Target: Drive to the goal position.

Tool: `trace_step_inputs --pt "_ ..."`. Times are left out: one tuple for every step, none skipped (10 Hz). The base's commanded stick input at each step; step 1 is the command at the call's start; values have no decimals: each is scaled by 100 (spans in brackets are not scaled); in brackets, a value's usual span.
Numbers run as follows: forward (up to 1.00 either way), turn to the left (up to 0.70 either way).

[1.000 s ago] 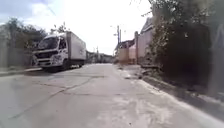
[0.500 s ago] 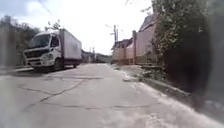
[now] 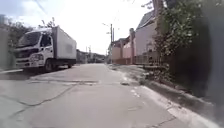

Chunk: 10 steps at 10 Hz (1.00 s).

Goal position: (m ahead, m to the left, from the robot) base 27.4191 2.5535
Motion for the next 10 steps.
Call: trace_step_inputs --pt "100 0" --pt "100 0" --pt "100 0" --pt "100 0" --pt "100 0" --pt "100 0" --pt "100 0" --pt "100 0" --pt "100 0" --pt "100 0"
